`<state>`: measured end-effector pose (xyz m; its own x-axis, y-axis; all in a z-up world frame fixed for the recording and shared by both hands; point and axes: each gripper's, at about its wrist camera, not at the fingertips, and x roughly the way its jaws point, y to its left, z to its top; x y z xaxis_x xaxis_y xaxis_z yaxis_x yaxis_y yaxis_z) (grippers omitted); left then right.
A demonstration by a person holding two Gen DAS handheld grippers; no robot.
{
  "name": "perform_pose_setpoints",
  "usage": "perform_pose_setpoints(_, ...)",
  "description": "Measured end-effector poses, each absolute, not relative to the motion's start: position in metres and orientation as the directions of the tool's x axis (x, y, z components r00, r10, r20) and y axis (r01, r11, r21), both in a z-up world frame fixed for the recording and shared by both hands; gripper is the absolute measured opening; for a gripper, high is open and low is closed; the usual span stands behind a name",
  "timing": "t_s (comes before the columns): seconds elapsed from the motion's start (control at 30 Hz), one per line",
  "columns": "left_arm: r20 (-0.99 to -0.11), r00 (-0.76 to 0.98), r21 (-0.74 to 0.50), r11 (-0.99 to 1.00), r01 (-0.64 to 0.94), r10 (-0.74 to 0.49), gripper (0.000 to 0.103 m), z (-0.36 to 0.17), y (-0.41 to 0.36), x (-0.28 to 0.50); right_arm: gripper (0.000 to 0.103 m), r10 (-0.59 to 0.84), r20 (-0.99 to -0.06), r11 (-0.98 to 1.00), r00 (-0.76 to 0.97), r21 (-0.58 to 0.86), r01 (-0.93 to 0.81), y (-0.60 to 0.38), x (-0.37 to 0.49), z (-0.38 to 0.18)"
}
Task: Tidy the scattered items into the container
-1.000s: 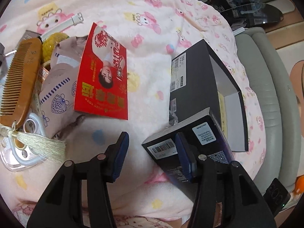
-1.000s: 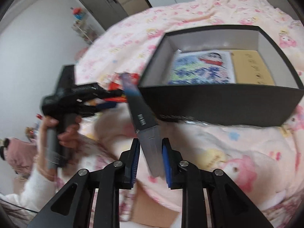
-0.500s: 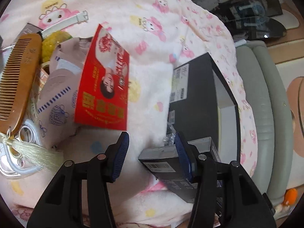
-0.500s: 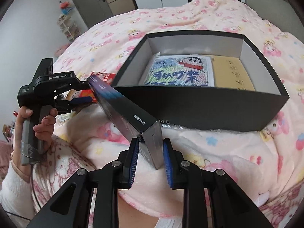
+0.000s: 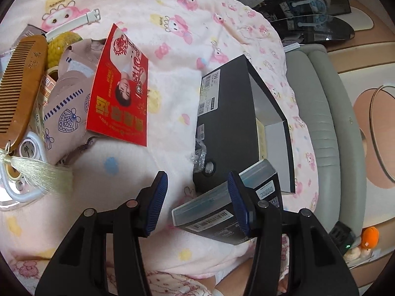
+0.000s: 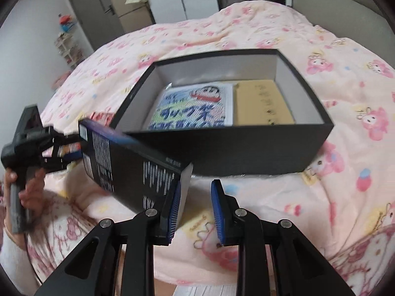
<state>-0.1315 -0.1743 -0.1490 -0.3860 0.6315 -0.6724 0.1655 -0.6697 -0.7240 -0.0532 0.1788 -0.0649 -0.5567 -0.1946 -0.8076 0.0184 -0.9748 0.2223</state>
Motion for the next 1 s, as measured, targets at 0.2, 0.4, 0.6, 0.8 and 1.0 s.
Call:
perform_pose_setpoints(0.2, -0.612, -0.374, -0.781, -0.609, 0.142, 0.697, 0.051, -0.149, -0.176, -0.131, 0.022, -0.251, -0.748, -0.966, -0.614, 0.228, 0.118, 0.155, -0.061, -0.035)
perform_pose_setpoints(0.4, -0.591, -0.366, -0.8, -0.582, 0.148, 0.719, 0.051, -0.151, -0.175, -0.131, 0.022, -0.37, -0.736, -0.929, -0.567, 0.289, 0.231, 0.118, -0.107, -0.032)
perform_pose_setpoints(0.6, -0.581, -0.356, -0.809, -0.567, 0.155, 0.732, 0.051, -0.155, -0.175, -0.133, 0.037, -0.399, -0.79, -0.916, -0.466, 0.318, 0.246, 0.085, -0.138, -0.053)
perform_pose_setpoints(0.8, -0.588, -0.343, -0.804, -0.575, 0.149, 0.733, 0.051, -0.156, -0.172, -0.136, 0.048, -0.442, -0.781, -0.891, -0.44, 0.327, 0.316, 0.068, -0.151, -0.063)
perform_pose_setpoints(1.0, -0.563, -0.329, -0.821, -0.559, 0.116, 0.758, 0.051, -0.154, -0.168, -0.135, 0.045, -0.41, -0.783, -0.901, -0.467, 0.269, 0.34, 0.064, -0.138, -0.057)
